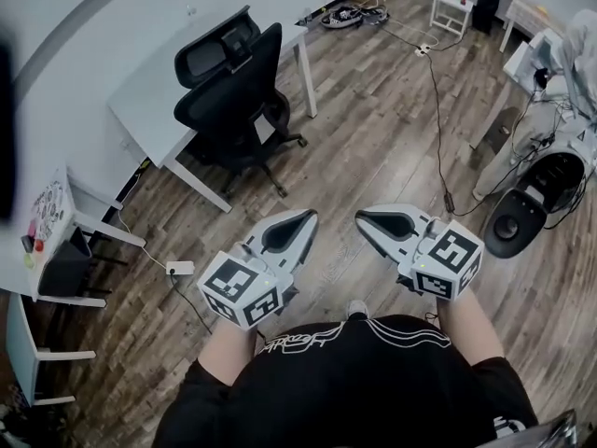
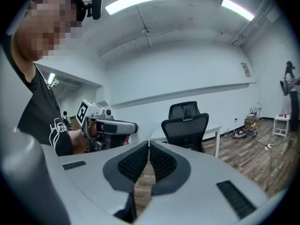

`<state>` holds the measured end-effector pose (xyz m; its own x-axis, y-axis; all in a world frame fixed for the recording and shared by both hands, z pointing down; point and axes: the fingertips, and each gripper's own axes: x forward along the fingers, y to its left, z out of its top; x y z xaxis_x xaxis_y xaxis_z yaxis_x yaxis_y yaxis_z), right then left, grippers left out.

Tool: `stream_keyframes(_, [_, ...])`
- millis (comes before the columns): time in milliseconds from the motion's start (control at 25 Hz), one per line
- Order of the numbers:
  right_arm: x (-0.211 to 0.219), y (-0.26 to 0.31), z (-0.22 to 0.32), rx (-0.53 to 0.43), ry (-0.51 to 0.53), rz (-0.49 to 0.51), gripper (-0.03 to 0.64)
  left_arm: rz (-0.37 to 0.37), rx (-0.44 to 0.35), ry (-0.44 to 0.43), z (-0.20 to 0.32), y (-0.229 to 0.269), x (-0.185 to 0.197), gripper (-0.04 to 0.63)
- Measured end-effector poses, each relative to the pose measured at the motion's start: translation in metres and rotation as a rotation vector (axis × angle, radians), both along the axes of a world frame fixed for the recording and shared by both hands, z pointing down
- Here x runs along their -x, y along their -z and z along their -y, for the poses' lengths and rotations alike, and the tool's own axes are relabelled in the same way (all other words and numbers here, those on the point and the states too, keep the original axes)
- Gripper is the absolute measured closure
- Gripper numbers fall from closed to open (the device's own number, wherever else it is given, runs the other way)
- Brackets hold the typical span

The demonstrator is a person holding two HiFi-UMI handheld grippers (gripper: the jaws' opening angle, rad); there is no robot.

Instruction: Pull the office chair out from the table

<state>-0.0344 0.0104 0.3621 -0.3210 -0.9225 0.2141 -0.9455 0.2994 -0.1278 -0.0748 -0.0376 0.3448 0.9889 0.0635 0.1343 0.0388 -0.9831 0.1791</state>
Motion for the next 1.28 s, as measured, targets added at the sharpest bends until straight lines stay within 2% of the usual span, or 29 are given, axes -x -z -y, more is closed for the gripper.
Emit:
stream_keyframes(120, [-0.037, 0.0, 0.013, -0.007, 0.018, -0.013, 0.58, 0.002, -0.017, 0.017, 0.01, -0.001, -0.036, 0.589])
stream_keyframes(320, [-0.063, -0.001, 0.036, -0.003, 0.065, -0.02, 0.58, 0.025, 0.019, 0.059, 0.034, -0.009, -0.059, 0.589])
stream_keyframes(560, [-0.098, -0.009, 0.093, 0.01, 0.094, -0.028, 0.578, 0.021, 0.032, 0.077, 0.089, -0.02, -0.096, 0.589])
stream_keyframes(760, [-0.143, -0.017, 0.17, 0.047, 0.131, -0.045, 0.578, 0.014, 0.037, 0.111, 0.163, -0.03, -0.139, 0.589])
stream_keyframes(960, [-0.177, -0.028, 0.263, 0.098, 0.209, -0.042, 0.578, 0.047, 0.038, 0.162, 0.247, -0.046, -0.172, 0.589])
stream_keyframes(1120, [-0.187, -0.032, 0.334, 0.119, 0.291, -0.057, 0.578, 0.07, 0.049, 0.222, 0.313, -0.05, -0.182, 0.589])
stream_keyframes(1280, [-0.192, -0.033, 0.374, 0.115, 0.346, -0.067, 0.578, 0.101, 0.047, 0.271, 0.353, -0.05, -0.181, 0.589])
